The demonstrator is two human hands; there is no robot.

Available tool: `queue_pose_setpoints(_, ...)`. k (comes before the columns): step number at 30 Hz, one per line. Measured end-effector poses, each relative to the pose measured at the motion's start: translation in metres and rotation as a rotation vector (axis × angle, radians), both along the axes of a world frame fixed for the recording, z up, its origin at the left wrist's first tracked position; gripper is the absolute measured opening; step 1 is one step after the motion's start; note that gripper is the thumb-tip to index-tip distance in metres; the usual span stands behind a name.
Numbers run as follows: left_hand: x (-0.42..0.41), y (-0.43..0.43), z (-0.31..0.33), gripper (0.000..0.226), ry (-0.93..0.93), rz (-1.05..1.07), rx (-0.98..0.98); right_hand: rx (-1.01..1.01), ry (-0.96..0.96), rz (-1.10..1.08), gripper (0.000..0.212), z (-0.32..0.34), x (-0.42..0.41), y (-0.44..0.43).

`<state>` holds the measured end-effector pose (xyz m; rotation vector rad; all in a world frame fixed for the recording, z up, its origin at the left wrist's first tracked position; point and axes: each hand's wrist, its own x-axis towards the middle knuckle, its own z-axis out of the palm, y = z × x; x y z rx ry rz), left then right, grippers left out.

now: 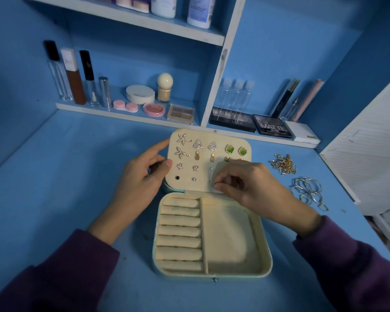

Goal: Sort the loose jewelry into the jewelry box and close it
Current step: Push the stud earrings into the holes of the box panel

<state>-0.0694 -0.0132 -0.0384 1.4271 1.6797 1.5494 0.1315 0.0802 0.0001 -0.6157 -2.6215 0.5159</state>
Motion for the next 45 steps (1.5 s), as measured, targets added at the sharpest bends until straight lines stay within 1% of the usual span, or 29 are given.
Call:
queue_pose_setpoints(5,0.000,0.000,-0.001,0.048,-0.002,-0.004,-0.001,0.025,0.008,-0.030,0.011,-0.002,-0.004,0.000)
queue_pose_setpoints(11,-0.001,0.000,-0.002,0.048,-0.009,0.006,-0.013,0.089,0.017,-0.059,0.005,-0.007,-0.009,0.000)
queue_pose_setpoints(16,0.000,0.000,-0.001,0.045,-0.033,0.001,-0.034,0.106,0.026,-0.067,0.004,-0.009,-0.009,0.000)
queue_pose_setpoints(23,-0.002,0.003,-0.005,0.047,-0.025,0.019,-0.071,0.115,0.024,-0.089,0.011,-0.006,-0.002,0.002)
queue_pose_setpoints(26,-0.003,0.004,-0.006,0.047,-0.021,0.020,-0.082,0.053,0.085,-0.160,0.014,-0.001,0.005,0.006)
queue_pose_setpoints(29,-0.003,0.005,-0.007,0.046,-0.027,0.029,-0.086,0.005,0.159,-0.238,0.012,0.005,0.015,0.015)
queue_pose_setpoints(32,-0.004,0.005,-0.009,0.046,-0.010,0.037,-0.081,-0.044,0.162,-0.372,0.019,0.007,0.028,0.035)
queue_pose_setpoints(34,-0.004,0.006,-0.010,0.046,-0.009,0.038,-0.085,-0.082,0.153,-0.445,0.019,0.006,0.036,0.049)
queue_pose_setpoints(37,-0.003,0.005,-0.009,0.047,-0.005,0.046,-0.081,-0.116,0.113,-0.490,0.016,0.002,0.044,0.063)
queue_pose_setpoints(42,-0.002,0.005,-0.009,0.043,-0.005,0.058,-0.097,-0.095,-0.049,-0.484,0.018,-0.008,0.046,0.069)
queue_pose_setpoints(45,-0.003,0.006,-0.010,0.041,-0.009,0.062,-0.103,-0.082,-0.114,-0.474,0.018,-0.013,0.044,0.071)
